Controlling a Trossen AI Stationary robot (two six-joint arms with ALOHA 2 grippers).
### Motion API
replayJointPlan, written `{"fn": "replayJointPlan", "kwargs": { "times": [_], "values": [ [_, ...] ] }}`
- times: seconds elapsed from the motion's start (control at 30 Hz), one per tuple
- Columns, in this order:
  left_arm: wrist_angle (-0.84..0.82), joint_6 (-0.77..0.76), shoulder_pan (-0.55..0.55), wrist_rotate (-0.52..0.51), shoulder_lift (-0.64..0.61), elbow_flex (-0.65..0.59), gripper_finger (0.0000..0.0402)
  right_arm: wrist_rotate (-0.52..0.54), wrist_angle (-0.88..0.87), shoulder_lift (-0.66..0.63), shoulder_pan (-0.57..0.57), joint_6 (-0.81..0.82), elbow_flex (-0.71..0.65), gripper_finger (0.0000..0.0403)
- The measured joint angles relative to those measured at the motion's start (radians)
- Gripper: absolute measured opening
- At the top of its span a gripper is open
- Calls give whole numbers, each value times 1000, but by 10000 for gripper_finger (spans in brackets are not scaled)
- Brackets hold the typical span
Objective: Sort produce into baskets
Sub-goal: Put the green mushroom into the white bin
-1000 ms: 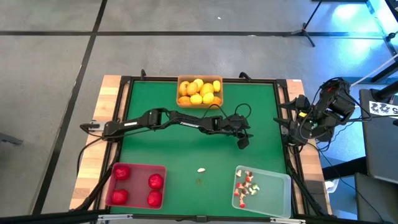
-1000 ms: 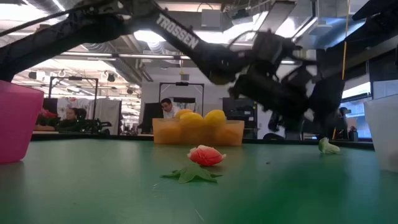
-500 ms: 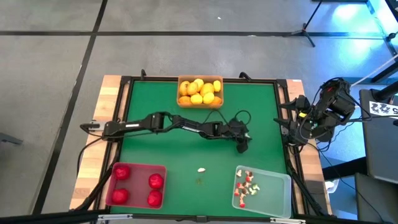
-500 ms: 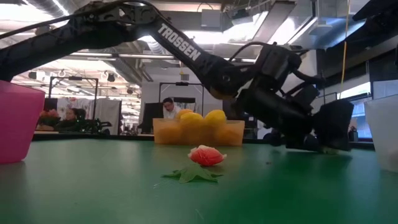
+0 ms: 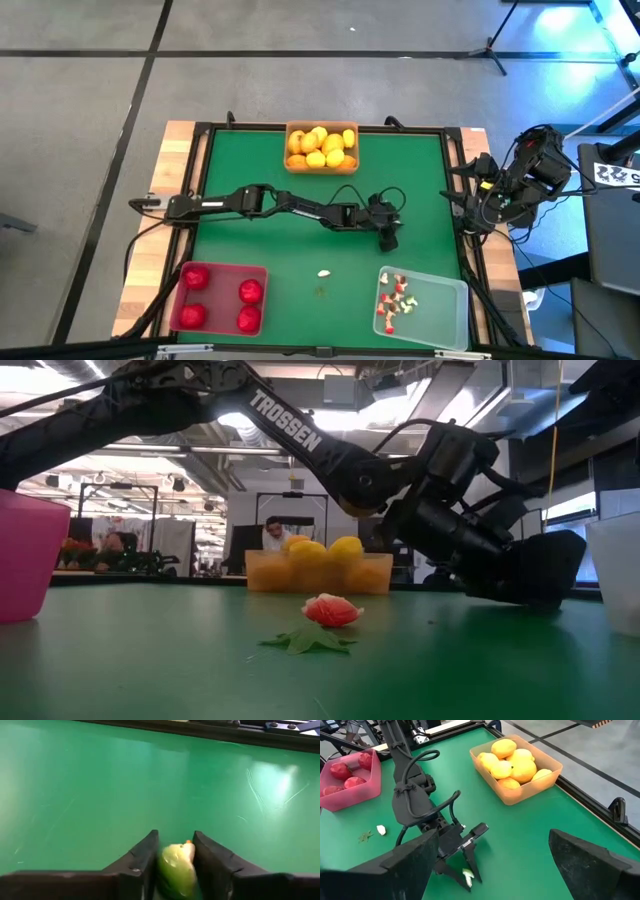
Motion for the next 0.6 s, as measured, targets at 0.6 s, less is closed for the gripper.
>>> {"fn": "replayJointPlan", "kwargs": {
  "times": [0.6],
  "values": [
    [-129, 31, -4, 8, -135, -6, 58, 8, 0, 0, 0, 0, 0, 374]
  ]
}}
